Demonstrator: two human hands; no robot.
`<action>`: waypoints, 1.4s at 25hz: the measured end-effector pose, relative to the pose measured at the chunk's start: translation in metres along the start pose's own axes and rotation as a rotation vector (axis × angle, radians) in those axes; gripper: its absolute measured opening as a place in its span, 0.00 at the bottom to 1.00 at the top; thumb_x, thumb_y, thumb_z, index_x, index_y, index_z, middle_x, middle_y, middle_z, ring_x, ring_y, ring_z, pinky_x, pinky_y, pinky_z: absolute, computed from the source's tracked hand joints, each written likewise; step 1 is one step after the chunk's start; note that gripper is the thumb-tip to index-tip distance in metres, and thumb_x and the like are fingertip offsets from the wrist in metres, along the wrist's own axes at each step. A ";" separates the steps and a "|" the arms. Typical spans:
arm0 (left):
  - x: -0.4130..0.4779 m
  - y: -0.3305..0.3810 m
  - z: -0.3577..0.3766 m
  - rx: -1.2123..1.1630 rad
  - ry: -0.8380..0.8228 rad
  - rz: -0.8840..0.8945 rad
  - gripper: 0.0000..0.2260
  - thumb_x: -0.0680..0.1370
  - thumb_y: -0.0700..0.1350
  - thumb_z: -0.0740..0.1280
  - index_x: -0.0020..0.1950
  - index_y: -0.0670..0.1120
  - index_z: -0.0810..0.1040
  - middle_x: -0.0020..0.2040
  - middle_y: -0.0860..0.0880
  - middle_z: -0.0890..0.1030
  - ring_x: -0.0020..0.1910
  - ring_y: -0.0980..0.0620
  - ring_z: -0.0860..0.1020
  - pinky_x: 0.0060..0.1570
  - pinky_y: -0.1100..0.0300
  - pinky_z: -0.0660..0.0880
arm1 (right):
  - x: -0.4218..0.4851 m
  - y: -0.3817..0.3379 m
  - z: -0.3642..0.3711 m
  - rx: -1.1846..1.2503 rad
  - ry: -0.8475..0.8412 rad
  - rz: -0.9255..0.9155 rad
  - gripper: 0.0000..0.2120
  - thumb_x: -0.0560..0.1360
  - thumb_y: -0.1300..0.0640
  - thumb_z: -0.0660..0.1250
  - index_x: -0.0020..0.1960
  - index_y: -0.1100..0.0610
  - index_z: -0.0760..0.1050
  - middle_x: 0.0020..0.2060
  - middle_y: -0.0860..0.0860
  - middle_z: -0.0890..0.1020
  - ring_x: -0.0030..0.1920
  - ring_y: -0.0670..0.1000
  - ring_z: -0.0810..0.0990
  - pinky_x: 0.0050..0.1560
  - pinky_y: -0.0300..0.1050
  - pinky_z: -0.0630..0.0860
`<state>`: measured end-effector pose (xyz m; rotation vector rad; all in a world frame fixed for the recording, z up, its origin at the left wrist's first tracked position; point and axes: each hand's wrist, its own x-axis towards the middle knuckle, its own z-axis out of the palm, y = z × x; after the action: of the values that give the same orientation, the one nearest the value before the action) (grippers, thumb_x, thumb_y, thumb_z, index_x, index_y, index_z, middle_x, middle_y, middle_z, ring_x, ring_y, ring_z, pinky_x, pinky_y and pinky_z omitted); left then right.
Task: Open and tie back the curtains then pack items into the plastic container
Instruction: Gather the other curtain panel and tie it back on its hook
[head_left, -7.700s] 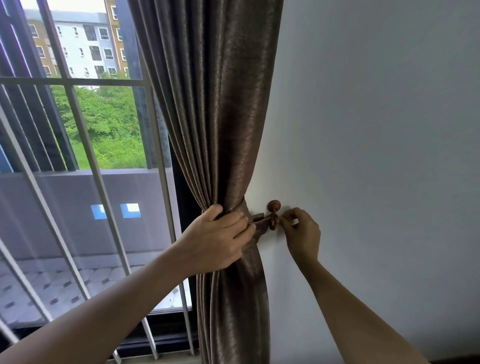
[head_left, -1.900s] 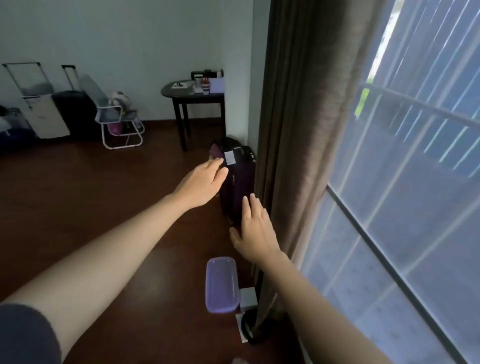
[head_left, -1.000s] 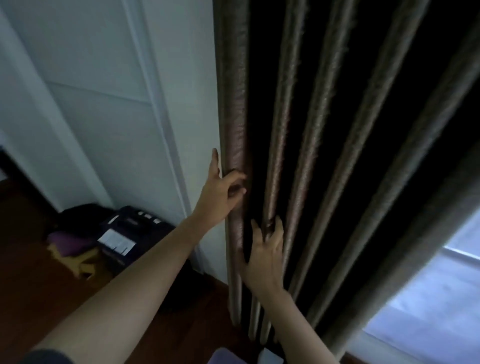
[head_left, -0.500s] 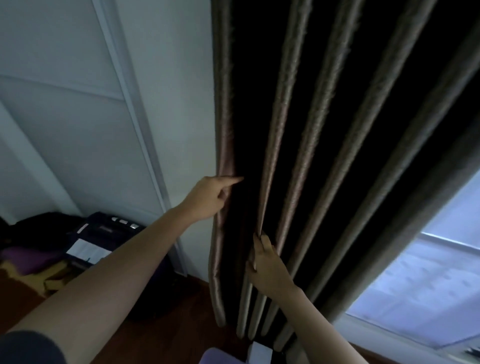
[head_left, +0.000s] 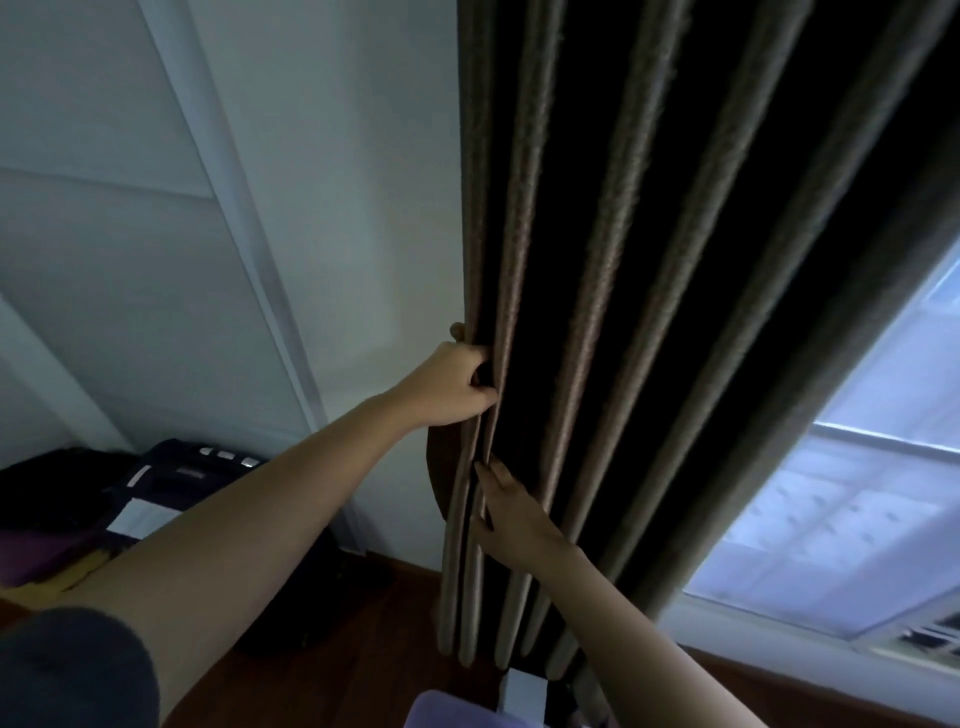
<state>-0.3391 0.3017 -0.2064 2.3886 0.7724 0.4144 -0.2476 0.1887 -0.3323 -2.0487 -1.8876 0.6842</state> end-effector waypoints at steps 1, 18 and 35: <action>-0.001 0.001 -0.001 -0.036 -0.029 0.030 0.04 0.75 0.40 0.67 0.48 0.46 0.78 0.40 0.53 0.78 0.36 0.58 0.78 0.34 0.73 0.72 | 0.001 -0.001 0.002 -0.001 0.007 0.011 0.33 0.79 0.55 0.58 0.77 0.57 0.44 0.77 0.54 0.45 0.75 0.57 0.53 0.73 0.46 0.56; 0.012 -0.001 0.022 0.120 0.064 0.087 0.15 0.77 0.36 0.63 0.31 0.42 0.67 0.28 0.47 0.70 0.25 0.52 0.70 0.26 0.68 0.67 | -0.004 0.026 -0.016 0.047 0.376 0.001 0.32 0.73 0.61 0.61 0.75 0.57 0.56 0.74 0.56 0.58 0.72 0.55 0.63 0.72 0.45 0.63; 0.017 0.027 0.039 0.095 0.038 0.128 0.11 0.74 0.39 0.67 0.33 0.43 0.69 0.30 0.49 0.73 0.27 0.53 0.72 0.31 0.60 0.69 | -0.038 0.039 0.011 -0.057 0.496 0.071 0.17 0.69 0.66 0.65 0.55 0.54 0.78 0.70 0.55 0.67 0.69 0.59 0.66 0.71 0.48 0.60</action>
<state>-0.2969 0.2772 -0.2186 2.5346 0.6710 0.4860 -0.2212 0.1457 -0.3553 -2.0819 -1.5681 0.1125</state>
